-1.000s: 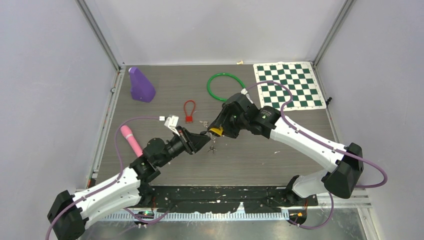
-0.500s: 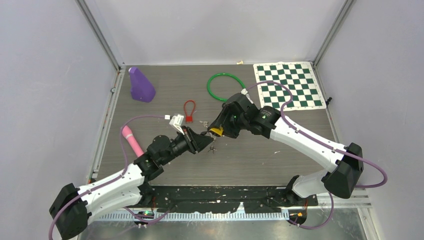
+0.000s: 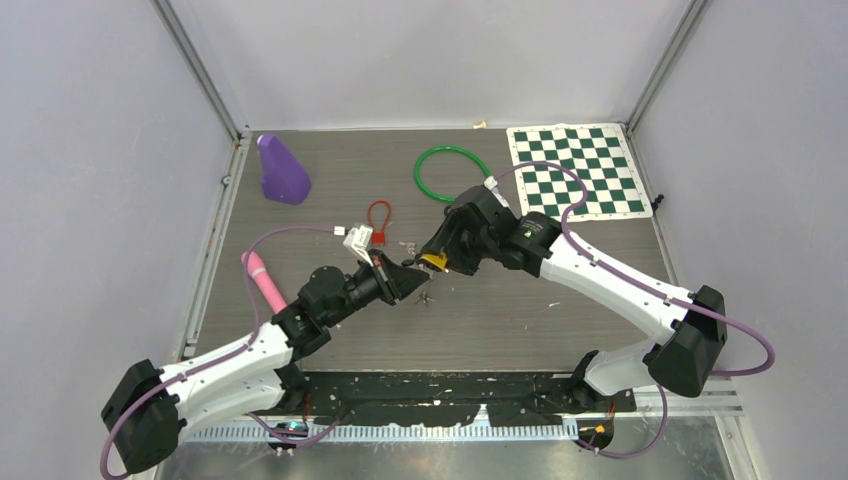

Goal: Unlock with the key

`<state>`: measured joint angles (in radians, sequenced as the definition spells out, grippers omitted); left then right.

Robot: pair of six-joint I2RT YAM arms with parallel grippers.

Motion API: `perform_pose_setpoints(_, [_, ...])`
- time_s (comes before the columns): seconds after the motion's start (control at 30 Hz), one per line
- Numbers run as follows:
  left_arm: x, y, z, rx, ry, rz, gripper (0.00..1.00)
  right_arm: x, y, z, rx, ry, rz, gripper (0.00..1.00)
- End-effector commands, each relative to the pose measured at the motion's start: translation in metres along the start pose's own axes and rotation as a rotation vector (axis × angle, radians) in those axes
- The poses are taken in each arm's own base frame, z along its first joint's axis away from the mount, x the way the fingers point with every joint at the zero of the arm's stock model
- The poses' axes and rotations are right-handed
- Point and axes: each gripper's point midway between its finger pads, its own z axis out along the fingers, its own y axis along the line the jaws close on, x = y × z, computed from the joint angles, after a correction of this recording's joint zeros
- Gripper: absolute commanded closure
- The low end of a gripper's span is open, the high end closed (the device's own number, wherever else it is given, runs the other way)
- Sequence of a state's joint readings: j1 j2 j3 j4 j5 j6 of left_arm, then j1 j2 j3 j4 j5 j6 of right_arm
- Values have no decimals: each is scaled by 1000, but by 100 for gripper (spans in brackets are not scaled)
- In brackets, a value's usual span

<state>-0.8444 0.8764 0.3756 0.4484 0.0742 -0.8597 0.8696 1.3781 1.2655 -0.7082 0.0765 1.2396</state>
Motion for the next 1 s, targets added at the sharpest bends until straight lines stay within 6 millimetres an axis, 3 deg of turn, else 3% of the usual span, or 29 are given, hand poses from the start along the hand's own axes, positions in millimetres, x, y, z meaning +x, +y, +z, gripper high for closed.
perform_pose_setpoints(0.0, [-34, -28, 5, 62, -100, 43, 100, 4, 25, -17, -106, -1, 32, 95])
perform_pose_setpoints(0.17, [-39, -14, 2, -20, -105, 188, 100, 9, 23, -17, -103, 21, 30, 95])
perform_pose_setpoints(0.33, [-36, 4, -2, -130, -79, 502, 100, 13, 23, -12, -89, 56, 25, 95])
perform_pose_setpoints(0.5, [-30, -1, -4, -191, -59, 795, 100, 23, 22, -9, -80, 119, 25, 95])
perform_pose_setpoints(0.73, [-18, -10, -2, -265, -43, 1043, 100, 28, 18, -2, -61, 161, 32, 95])
perform_pose_setpoints(0.97, [-8, -28, -8, -247, -41, 1186, 71, 15, 5, -3, -33, 118, 27, 95])
